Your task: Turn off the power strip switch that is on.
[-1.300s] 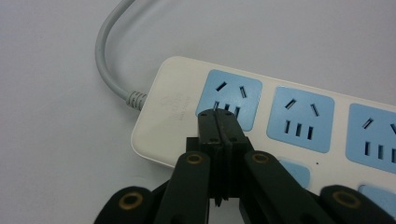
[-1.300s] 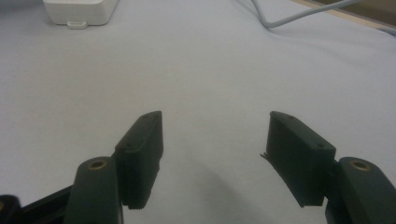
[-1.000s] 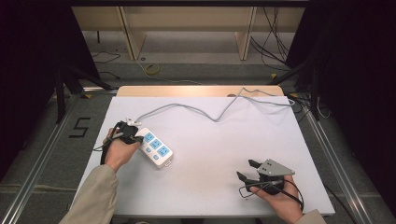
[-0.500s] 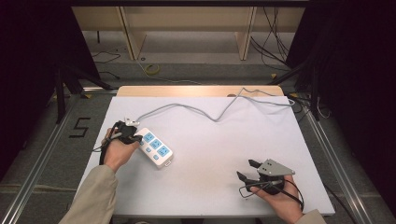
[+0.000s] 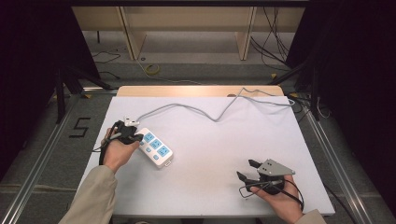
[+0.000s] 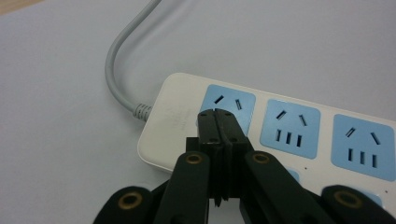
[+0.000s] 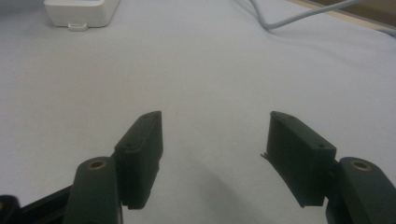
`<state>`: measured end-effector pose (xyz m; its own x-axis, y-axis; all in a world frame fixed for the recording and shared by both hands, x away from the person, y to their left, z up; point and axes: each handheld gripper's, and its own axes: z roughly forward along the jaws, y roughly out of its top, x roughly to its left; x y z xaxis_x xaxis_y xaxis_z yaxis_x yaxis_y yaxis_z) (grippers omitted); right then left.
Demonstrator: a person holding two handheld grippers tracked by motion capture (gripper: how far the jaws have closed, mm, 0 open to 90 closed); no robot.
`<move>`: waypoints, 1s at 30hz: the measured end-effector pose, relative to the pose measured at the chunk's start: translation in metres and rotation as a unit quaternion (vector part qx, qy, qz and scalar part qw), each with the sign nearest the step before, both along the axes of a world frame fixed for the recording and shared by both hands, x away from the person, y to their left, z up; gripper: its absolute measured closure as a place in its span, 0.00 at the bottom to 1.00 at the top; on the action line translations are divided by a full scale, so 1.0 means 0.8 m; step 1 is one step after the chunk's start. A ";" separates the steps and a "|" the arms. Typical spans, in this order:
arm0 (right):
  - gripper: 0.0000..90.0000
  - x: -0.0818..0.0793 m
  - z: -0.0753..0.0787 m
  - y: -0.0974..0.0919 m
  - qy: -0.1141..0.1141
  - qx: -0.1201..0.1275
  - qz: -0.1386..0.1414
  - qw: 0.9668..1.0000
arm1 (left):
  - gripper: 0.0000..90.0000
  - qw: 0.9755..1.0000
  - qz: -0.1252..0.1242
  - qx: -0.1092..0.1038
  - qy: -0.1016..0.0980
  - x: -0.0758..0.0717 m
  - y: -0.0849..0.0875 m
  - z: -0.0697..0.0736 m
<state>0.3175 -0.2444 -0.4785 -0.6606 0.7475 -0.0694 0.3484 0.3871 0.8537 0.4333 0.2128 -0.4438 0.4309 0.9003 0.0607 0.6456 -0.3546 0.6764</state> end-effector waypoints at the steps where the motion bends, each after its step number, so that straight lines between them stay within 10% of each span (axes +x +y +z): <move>1: 0.41 0.000 0.000 0.000 0.000 0.000 0.000 1.000 | 0.99 1.000 0.000 -0.002 -0.001 0.000 0.000 0.000; 30: 0.41 0.000 0.000 -0.001 0.000 0.003 0.001 1.000 | 0.85 0.998 -0.043 -0.046 -0.014 -0.014 -0.013 0.010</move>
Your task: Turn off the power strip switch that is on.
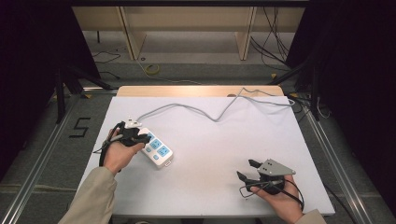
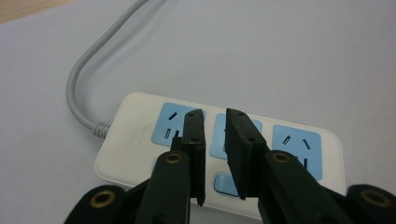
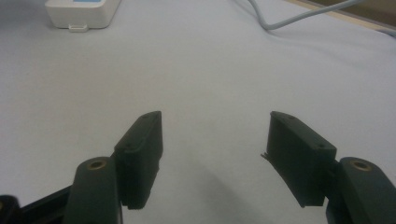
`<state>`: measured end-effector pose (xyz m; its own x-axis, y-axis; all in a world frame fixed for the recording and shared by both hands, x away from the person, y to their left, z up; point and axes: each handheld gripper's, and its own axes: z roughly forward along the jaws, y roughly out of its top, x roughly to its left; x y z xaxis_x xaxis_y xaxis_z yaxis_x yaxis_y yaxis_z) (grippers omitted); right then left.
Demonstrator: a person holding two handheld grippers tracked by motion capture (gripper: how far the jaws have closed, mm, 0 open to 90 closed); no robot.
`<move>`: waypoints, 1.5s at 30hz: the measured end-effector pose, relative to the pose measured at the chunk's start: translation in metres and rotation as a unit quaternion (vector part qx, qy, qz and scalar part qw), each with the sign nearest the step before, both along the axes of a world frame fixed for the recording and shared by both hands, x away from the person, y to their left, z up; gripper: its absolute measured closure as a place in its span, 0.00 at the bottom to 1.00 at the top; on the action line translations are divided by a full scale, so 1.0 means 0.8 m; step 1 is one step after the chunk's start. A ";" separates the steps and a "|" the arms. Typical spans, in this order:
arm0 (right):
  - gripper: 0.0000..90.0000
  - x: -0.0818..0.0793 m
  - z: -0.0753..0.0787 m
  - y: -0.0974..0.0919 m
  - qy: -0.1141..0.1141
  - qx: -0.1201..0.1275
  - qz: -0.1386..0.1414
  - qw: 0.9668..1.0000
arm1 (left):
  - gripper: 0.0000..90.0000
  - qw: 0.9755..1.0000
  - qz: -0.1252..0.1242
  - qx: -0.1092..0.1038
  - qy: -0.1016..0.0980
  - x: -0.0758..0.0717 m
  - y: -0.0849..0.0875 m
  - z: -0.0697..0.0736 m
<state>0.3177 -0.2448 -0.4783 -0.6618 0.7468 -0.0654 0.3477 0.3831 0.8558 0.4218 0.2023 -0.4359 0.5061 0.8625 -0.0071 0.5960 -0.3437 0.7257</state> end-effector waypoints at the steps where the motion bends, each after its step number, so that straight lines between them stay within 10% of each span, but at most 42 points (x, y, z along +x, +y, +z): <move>1: 0.41 0.000 0.000 0.000 0.000 0.000 0.000 1.000 | 0.84 1.000 -0.001 -0.003 0.000 -0.001 -0.001 0.000; 45: 0.39 -0.001 0.000 0.001 -0.002 0.002 0.006 1.000 | 0.50 0.996 -0.059 -0.054 -0.027 -0.037 -0.040 0.009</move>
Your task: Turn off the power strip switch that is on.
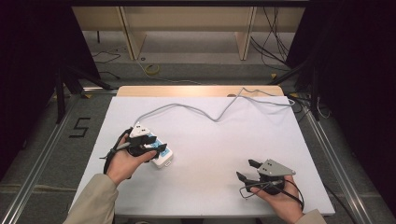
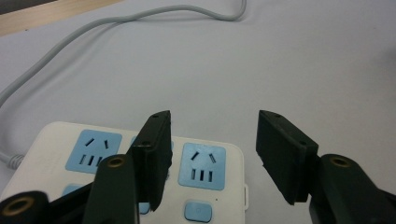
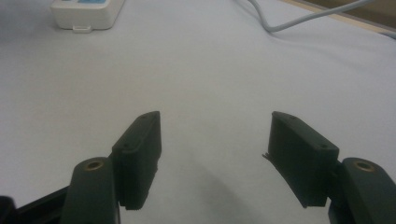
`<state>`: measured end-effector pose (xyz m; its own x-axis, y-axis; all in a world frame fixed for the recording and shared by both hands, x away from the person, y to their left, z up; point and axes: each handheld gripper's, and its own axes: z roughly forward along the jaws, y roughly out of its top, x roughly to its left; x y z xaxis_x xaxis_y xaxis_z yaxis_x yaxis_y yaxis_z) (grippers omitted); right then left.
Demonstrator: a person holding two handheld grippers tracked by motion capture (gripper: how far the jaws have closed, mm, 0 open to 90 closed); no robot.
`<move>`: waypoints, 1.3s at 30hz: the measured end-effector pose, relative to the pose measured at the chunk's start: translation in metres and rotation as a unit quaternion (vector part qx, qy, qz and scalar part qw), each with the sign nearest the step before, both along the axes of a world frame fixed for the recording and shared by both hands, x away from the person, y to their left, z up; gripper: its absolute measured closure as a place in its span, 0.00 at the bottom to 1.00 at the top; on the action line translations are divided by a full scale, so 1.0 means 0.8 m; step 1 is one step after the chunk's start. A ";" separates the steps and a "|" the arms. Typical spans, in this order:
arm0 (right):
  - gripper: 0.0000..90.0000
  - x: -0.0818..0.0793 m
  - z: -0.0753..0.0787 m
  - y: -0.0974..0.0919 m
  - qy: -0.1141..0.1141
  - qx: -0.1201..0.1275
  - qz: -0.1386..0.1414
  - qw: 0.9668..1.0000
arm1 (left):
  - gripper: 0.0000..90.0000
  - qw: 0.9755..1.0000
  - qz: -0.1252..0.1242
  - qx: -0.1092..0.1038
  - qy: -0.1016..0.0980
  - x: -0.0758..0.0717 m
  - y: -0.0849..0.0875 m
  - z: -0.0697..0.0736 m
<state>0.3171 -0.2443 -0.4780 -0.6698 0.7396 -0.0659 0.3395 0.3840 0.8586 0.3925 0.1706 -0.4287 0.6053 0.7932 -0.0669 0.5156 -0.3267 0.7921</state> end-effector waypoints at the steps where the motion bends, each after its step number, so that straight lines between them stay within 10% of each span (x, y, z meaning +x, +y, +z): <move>1: 0.39 0.000 0.000 0.000 0.000 0.000 0.000 1.000 | 0.50 1.000 -0.001 0.000 0.000 -0.001 -0.002 -0.001; 39: 0.33 -0.002 0.000 0.001 -0.006 0.002 0.020 1.000 | 0.42 0.997 -0.066 0.019 -0.028 -0.032 -0.012 -0.012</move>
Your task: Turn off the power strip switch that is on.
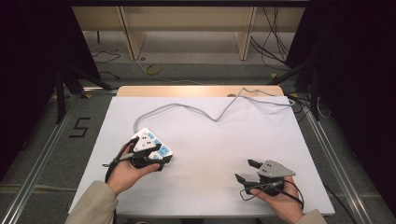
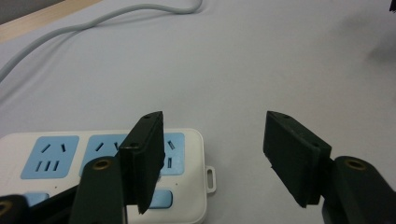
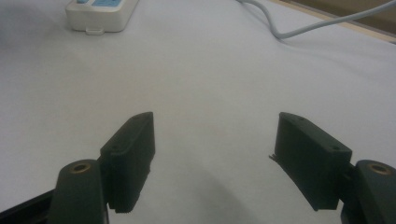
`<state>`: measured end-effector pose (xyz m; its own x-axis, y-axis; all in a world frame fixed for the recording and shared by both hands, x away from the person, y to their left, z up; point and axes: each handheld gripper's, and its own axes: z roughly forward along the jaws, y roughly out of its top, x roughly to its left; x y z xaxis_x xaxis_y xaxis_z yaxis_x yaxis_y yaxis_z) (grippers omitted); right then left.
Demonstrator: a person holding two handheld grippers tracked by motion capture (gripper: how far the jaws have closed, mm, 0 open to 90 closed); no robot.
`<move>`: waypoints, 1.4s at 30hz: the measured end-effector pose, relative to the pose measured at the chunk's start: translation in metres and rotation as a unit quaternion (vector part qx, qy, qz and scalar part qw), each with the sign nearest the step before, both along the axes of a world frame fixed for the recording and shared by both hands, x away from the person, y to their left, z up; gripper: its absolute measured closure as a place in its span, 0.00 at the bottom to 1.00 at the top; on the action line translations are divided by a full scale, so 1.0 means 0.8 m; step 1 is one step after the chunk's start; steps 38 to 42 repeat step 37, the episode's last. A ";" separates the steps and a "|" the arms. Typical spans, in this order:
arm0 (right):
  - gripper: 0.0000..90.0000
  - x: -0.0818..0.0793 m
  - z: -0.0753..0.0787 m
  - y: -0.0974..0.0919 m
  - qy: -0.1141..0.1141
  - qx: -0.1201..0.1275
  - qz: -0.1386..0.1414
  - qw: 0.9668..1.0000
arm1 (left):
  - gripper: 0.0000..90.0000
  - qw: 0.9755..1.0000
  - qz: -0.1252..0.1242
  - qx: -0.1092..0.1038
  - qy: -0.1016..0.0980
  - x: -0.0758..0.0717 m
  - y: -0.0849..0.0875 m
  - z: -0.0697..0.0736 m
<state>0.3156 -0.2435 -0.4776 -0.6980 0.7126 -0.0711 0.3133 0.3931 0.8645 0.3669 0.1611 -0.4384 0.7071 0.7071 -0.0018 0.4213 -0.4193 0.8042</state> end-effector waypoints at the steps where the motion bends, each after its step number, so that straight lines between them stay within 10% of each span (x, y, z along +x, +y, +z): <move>1: 0.33 0.000 0.000 0.000 0.000 0.001 0.001 1.000 | 0.41 1.000 -0.002 0.006 -0.002 -0.001 0.001 -0.001; 42: 0.32 0.000 0.000 0.001 -0.003 -0.001 0.004 1.000 | 0.30 1.000 0.008 0.016 -0.017 -0.037 0.049 -0.037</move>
